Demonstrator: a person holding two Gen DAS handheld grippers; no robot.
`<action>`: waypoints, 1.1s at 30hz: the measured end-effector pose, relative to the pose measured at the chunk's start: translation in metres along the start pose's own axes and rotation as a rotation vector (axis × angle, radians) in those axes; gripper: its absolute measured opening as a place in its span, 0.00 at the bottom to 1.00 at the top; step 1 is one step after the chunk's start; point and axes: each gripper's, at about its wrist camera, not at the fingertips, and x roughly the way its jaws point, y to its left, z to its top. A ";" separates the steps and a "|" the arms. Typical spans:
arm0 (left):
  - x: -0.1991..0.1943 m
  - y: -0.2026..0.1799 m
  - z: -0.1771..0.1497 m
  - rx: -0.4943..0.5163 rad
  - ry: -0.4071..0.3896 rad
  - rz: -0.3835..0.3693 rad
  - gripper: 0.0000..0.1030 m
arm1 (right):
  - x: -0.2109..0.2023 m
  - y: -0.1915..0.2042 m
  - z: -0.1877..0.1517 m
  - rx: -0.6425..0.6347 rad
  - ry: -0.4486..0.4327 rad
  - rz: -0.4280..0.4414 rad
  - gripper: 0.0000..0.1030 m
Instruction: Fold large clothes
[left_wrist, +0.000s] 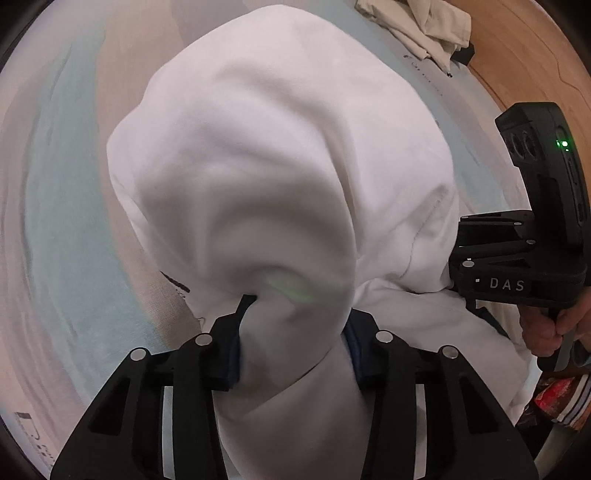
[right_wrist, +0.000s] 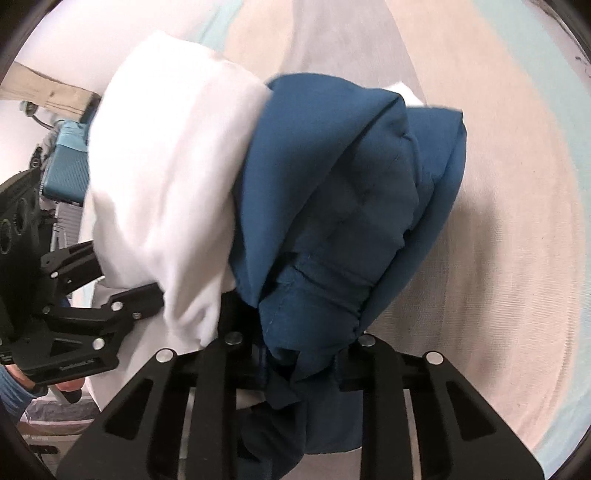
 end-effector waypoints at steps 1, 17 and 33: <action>-0.004 -0.003 -0.001 0.011 -0.008 0.004 0.39 | -0.004 0.000 -0.003 -0.003 -0.009 0.002 0.21; -0.067 -0.045 -0.004 0.097 -0.084 0.033 0.28 | -0.099 -0.004 -0.019 -0.047 -0.184 0.013 0.18; -0.129 -0.183 0.008 0.315 -0.189 -0.019 0.28 | -0.252 -0.029 -0.110 0.082 -0.379 -0.217 0.17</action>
